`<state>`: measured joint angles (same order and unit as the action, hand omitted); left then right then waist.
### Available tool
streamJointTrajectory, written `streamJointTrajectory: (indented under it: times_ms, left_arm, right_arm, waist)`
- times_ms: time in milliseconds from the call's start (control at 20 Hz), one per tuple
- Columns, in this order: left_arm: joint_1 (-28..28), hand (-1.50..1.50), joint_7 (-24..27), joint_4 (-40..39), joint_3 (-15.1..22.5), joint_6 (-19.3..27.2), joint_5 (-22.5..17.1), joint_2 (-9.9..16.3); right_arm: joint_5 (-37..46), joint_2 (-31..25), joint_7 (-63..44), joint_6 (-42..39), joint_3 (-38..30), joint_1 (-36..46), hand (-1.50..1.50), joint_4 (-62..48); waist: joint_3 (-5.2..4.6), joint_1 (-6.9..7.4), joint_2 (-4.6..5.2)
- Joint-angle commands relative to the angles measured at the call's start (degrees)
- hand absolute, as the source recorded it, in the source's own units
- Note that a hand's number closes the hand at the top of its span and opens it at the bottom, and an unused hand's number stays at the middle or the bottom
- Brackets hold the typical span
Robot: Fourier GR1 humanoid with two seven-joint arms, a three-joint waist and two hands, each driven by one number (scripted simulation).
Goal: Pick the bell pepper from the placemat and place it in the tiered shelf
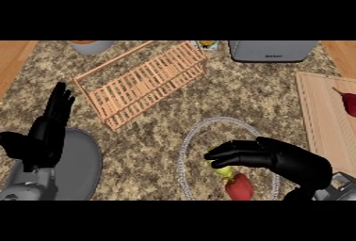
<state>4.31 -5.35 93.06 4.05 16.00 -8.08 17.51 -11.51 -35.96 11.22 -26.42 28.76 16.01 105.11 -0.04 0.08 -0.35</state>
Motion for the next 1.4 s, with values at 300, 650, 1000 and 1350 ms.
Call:
streamJointTrajectory:
  times_ms: [300, 650, 1000, 1350]
  left_arm:
    - [0.38, 0.0, -2.77, 2.49, -0.31, 0.86, 0.44, 0.13]
    - [-0.87, 0.0, -3.58, 4.19, -1.15, 0.81, 0.3, 0.26]
    - [1.14, 0.0, -3.5, 2.27, -1.62, -0.22, 0.19, -0.34]
    - [-0.96, 0.0, -5.34, 5.89, -0.14, 1.04, 2.58, -1.33]
  right_arm:
    - [20.2, -13.16, -12.26, -4.96, 3.06, 7.36, -1.5, 21.68]
    - [40.61, -14.18, -26.88, -4.09, 14.21, 1.15, -1.5, 33.28]
    - [55.86, -8.29, -34.54, -3.41, 26.42, 3.28, -1.5, 28.39]
    - [71.26, -2.9, -41.15, -2.6, 34.41, 2.92, -1.5, 19.54]
  waist:
    - [-0.07, -1.12, -0.73]
    - [0.05, -1.2, -0.33]
    - [0.08, -0.74, -0.02]
    - [0.08, 0.01, 0.09]
